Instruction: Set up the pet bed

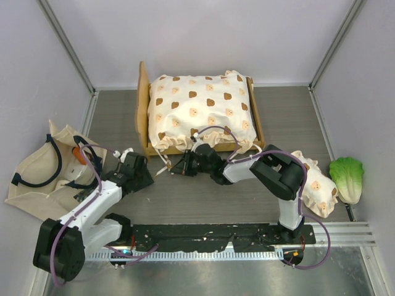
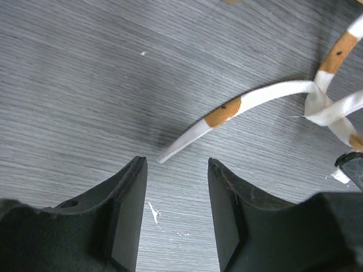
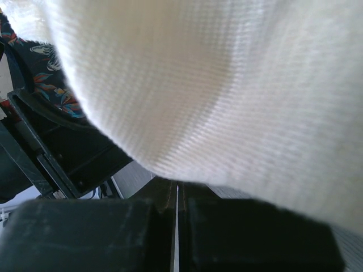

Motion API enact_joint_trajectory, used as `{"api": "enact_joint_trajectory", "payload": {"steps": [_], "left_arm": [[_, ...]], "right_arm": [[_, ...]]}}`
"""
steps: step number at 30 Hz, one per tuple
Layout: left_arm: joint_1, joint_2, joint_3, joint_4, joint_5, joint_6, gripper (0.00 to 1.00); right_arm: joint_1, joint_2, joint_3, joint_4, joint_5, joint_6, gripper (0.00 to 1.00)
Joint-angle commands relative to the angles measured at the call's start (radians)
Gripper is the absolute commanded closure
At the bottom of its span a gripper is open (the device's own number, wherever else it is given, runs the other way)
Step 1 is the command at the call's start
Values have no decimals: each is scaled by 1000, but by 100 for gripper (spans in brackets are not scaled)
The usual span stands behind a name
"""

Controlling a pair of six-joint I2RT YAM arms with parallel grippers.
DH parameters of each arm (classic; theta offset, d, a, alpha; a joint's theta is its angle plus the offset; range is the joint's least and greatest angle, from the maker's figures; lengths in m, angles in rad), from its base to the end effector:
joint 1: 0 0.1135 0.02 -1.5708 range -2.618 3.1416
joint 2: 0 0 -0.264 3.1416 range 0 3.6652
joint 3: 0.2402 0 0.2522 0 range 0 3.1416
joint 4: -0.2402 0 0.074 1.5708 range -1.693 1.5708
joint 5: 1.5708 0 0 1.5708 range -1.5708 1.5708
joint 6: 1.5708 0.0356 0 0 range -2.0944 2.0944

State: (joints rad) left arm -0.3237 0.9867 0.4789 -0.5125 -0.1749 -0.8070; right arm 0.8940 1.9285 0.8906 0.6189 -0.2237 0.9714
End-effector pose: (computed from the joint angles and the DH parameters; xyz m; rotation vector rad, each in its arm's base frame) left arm 0.1676 -0.0497 0.1741 -0.6791 2.4886 -0.1992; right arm 0.2368 0.3073 0.1360 -0.0777 2.2773 1.3373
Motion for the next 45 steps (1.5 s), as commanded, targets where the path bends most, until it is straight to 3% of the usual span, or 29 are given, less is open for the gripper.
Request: {"api": "enact_joint_trajectory", "payload": {"steps": [1,17,35,41,45], "left_arm": [[-46,29,52,5,-100,46,49],[-147,152,52,74,-155,94,51],[-170,242,98,66,-164,104,79],[-176,257,105,83,-143,121,100],[-178,224,90,103,-137,114,100]], "right_arm": [[-9,-54,14,38,-29,-10,99],[-21,-45,10,61,-59,15,99],[-21,-42,8,64,-68,20,99],[-21,-43,8,58,-68,12,99],[-21,-66,14,25,-57,-11,99]]}}
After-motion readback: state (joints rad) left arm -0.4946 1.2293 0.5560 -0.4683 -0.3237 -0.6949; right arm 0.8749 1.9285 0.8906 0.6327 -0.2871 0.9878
